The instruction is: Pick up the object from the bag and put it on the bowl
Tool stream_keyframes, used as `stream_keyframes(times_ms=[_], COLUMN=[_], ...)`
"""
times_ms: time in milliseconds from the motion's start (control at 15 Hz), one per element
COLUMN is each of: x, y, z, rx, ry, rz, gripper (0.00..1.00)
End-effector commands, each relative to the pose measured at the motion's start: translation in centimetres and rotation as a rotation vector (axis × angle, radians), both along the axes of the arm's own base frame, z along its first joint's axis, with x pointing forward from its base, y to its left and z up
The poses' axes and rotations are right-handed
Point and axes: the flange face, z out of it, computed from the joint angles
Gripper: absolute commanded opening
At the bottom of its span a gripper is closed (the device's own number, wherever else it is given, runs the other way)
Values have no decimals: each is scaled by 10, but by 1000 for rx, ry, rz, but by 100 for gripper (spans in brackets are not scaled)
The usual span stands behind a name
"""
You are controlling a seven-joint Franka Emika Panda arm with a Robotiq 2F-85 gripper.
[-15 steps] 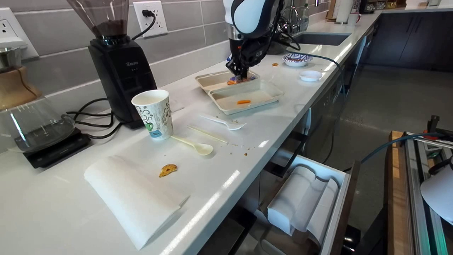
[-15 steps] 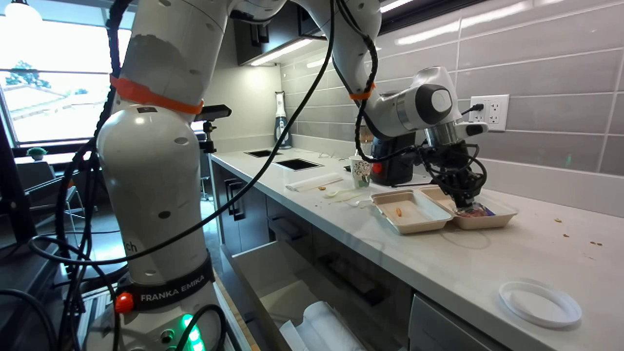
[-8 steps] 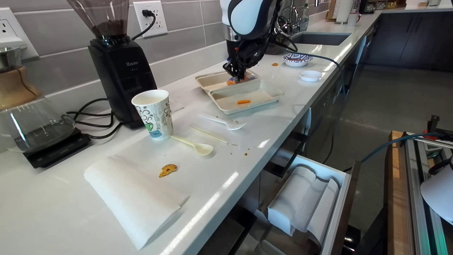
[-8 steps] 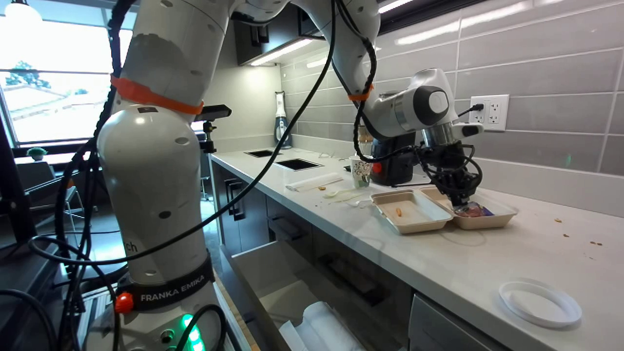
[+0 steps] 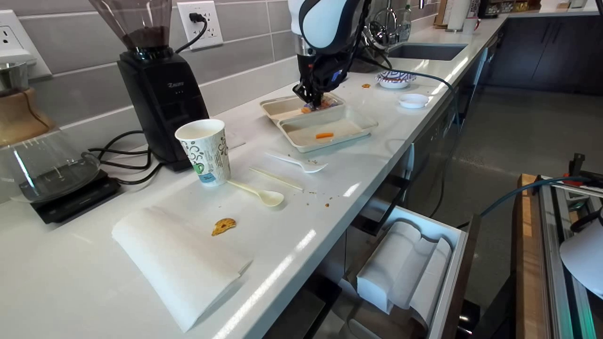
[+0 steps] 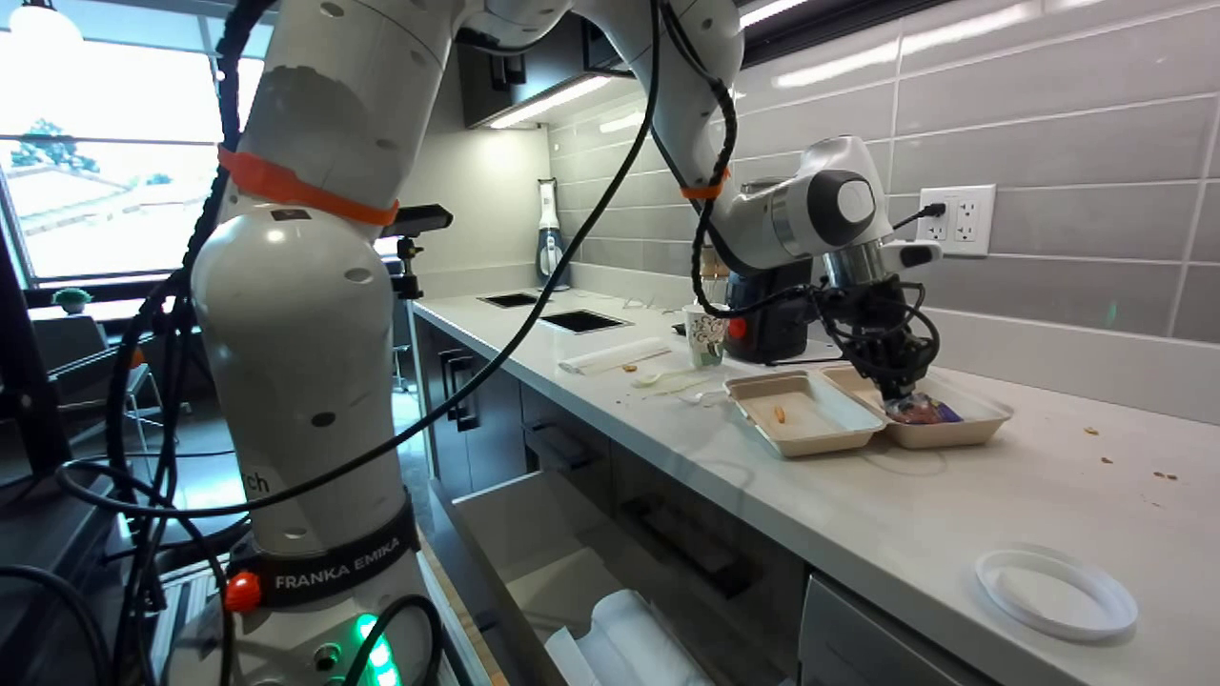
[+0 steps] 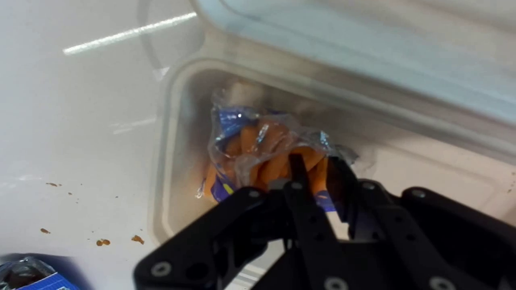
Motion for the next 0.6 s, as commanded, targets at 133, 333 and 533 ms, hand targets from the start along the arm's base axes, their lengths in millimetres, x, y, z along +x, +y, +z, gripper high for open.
stream_keyframes(times_ms=[133, 333, 533], x=[5, 3, 3], y=[0, -5, -10], z=[2, 5, 7], rx=[-3, -6, -9], ry=[12, 10, 9], rz=[-27, -34, -40], gripper=[20, 20, 19])
